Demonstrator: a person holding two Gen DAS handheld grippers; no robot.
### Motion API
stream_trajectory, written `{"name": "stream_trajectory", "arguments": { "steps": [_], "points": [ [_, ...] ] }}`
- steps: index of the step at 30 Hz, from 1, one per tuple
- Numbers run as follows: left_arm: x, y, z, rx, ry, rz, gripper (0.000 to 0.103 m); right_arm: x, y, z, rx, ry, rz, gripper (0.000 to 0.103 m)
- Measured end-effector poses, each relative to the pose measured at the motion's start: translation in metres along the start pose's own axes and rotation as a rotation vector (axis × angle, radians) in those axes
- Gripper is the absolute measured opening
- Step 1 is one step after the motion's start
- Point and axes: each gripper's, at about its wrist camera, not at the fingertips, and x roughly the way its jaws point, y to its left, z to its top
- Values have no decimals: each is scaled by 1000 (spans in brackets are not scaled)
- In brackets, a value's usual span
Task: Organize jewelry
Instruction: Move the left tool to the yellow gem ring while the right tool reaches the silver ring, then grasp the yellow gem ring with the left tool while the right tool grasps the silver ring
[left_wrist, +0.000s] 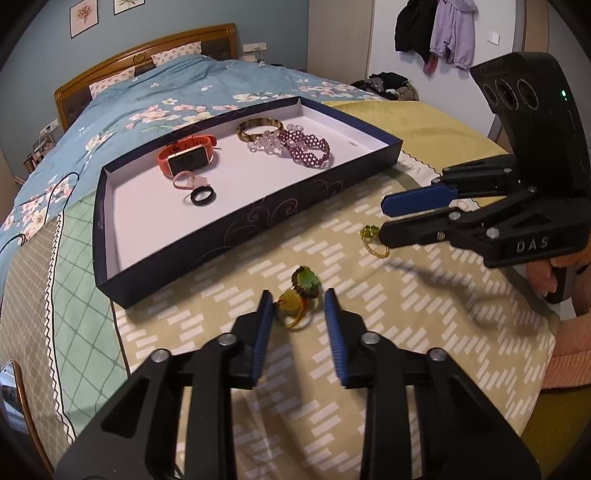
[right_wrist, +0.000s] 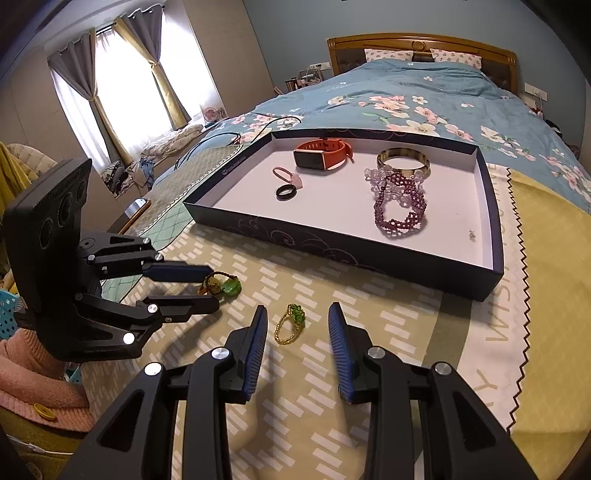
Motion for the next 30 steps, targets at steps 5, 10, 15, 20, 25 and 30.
{"name": "stream_trajectory", "arguments": {
  "steps": [5, 10, 15, 20, 25, 30],
  "points": [
    [-3, 4, -4, -14, 3, 2, 16, -5, -6, -3, 20, -7, -9, 32],
    [-11, 8, -12, -48, 1, 6, 16, -17, -17, -11, 57, -18, -34, 32],
    [-19, 13, -19, -94, -8, 14, 16, -25, -24, -22, 71, -6, -67, 32],
    [-24, 17, -23, -128, -22, 9, 16, -26, -21, -31, 55, 9, -97, 33],
    [-25, 16, -23, -147, -28, 4, 16, -22, -15, -31, 31, 10, -139, 32],
    [-26, 17, -23, -165, -40, -2, 16, -18, -5, -31, -18, 23, -211, 17]
  ]
}}
